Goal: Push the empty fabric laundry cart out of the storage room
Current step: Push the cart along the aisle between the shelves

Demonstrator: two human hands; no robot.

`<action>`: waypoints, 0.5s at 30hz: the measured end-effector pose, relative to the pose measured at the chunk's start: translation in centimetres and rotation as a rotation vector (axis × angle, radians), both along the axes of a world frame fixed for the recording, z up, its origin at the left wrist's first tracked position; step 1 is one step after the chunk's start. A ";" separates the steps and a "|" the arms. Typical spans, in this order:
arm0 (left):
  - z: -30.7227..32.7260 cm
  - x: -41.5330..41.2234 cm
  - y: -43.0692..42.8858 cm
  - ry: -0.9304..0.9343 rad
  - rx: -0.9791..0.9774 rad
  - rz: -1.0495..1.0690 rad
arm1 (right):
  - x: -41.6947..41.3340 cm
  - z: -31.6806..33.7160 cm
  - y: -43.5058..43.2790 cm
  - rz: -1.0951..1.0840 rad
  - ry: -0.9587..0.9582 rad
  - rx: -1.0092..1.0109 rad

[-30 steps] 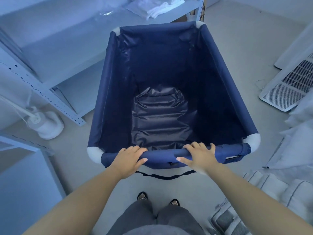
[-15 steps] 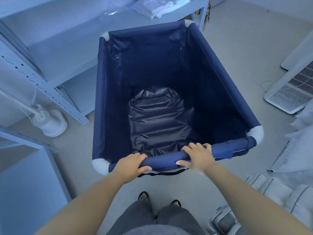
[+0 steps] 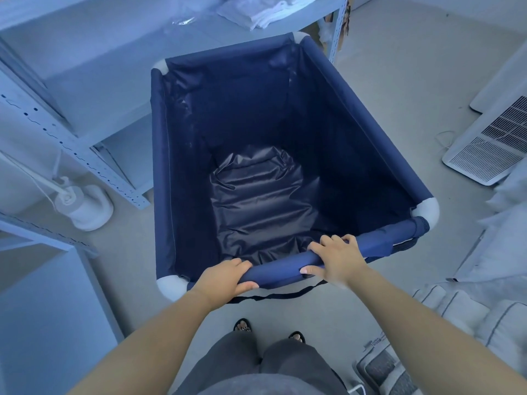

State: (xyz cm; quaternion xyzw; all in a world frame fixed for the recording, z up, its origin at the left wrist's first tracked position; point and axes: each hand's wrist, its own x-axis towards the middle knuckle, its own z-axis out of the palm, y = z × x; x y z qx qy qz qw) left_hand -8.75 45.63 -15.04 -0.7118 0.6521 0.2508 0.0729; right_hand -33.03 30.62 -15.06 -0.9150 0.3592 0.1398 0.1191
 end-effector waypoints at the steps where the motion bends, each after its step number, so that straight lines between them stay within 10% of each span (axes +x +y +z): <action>1: 0.0 0.0 0.1 -0.003 -0.003 -0.002 | 0.0 0.0 0.1 0.000 0.002 -0.003; 15: 0.2 1.2 0.8 0.036 0.081 -0.072 | 0.5 0.4 2.8 -0.077 0.038 0.032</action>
